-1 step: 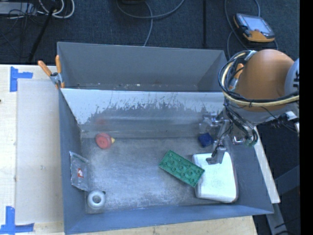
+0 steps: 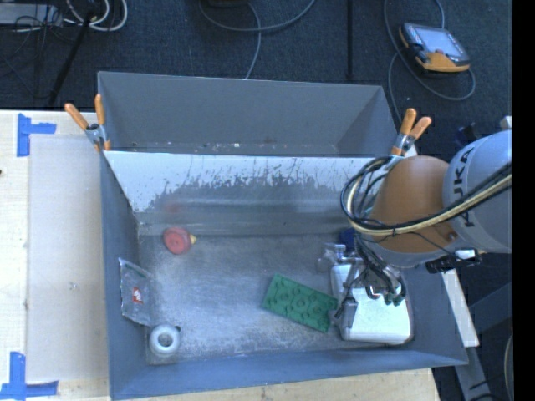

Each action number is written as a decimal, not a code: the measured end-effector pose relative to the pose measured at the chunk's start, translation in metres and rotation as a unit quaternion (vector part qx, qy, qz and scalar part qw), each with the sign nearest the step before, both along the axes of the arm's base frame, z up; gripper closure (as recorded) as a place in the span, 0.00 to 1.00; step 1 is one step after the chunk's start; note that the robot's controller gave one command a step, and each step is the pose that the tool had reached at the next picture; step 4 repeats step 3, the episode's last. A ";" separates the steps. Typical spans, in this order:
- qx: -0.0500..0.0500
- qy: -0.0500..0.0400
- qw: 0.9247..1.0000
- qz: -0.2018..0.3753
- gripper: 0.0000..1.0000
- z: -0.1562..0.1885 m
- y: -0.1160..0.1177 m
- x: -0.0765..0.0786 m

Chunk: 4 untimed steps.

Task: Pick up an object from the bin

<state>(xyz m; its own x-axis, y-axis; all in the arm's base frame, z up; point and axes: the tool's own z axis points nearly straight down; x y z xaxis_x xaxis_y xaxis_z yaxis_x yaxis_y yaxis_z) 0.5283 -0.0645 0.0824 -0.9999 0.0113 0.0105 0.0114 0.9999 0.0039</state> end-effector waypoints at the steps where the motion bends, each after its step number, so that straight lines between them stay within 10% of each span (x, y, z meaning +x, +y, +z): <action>1: -0.001 -0.003 1.000 0.020 0.00 -0.014 0.030 -0.014; 2: -0.002 -0.004 1.000 0.021 1.00 -0.012 0.029 -0.014; 3: -0.002 -0.009 1.000 0.013 1.00 0.142 0.037 -0.023; 4: -0.002 -0.009 1.000 0.013 1.00 0.142 0.037 -0.023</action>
Offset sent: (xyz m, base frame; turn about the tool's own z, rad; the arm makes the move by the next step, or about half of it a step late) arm -0.0137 0.0283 -0.0124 -0.0361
